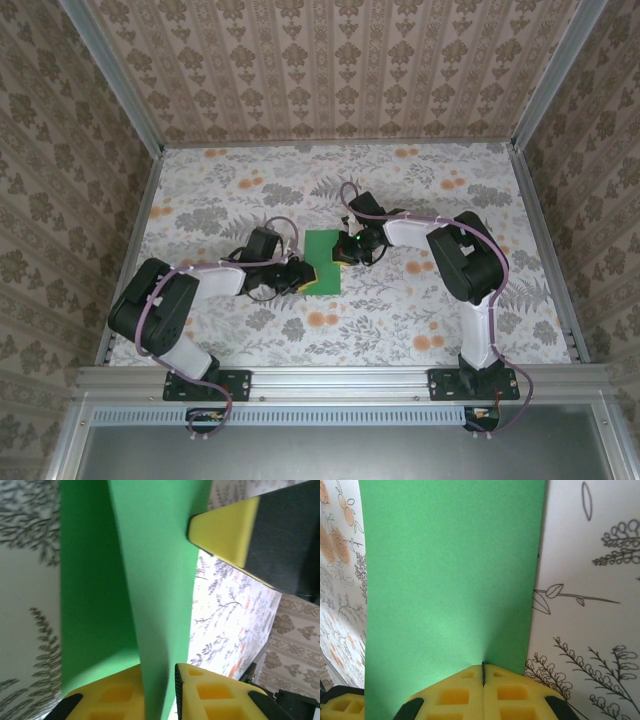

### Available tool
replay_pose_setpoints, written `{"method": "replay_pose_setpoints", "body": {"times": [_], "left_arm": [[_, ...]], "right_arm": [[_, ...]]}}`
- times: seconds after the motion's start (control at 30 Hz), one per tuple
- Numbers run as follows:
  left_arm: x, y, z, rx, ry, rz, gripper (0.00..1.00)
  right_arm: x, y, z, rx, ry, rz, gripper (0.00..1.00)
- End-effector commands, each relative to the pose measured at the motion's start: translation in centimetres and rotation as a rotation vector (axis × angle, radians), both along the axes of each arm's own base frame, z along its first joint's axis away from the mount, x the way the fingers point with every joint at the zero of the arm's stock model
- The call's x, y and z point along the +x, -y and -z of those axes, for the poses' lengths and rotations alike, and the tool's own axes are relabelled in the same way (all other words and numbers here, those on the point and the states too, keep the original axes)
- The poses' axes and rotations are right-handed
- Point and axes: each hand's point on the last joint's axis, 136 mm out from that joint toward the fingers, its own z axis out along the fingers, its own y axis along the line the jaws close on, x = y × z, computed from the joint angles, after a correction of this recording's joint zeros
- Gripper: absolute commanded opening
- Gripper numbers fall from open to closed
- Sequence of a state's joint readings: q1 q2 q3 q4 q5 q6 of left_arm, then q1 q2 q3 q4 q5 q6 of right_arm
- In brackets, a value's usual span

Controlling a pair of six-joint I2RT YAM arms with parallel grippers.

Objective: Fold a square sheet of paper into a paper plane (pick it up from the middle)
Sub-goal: Fold the triangle a second time at the center of the table.

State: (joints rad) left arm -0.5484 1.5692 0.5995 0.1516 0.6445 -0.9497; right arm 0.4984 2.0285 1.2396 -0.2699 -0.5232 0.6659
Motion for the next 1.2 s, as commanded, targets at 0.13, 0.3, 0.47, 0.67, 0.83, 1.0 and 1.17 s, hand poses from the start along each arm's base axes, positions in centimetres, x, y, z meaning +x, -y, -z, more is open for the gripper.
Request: {"method": "replay_pose_setpoints", "body": {"times": [0.13,0.3,0.47,0.67,0.83,1.0,1.17], "left_arm": [[-0.9,-2.0,2.1,0.143,-0.095,-0.041,0.11],[-0.4,-2.0,2.3,0.167,-0.102,-0.036,0.07],[0.1,-2.3,1.8,0.186,-0.089,-0.020,0.07],[0.5,-2.0,1.3,0.168,-0.075,-0.014,0.07],[0.9,-1.4,0.6,0.131,-0.056,-0.007,0.12],[1.7,-0.5,-0.8,0.066,-0.010,-0.003,0.22],[2.7,0.9,-2.5,-0.028,0.044,0.007,0.32]], "right_arm": [[-0.9,1.2,1.6,-0.077,-0.055,0.018,0.02],[0.2,-0.6,-2.1,0.043,0.062,-0.024,0.02],[-0.5,-2.0,-3.7,0.114,0.093,-0.095,0.02],[-1.9,-2.4,-1.5,0.100,0.035,-0.115,0.03],[-2.2,-1.8,0.2,0.046,-0.007,-0.109,0.02],[-2.5,-1.1,1.5,-0.011,-0.039,-0.102,0.02],[-2.7,-0.6,2.1,-0.039,-0.057,-0.097,0.02]]}}
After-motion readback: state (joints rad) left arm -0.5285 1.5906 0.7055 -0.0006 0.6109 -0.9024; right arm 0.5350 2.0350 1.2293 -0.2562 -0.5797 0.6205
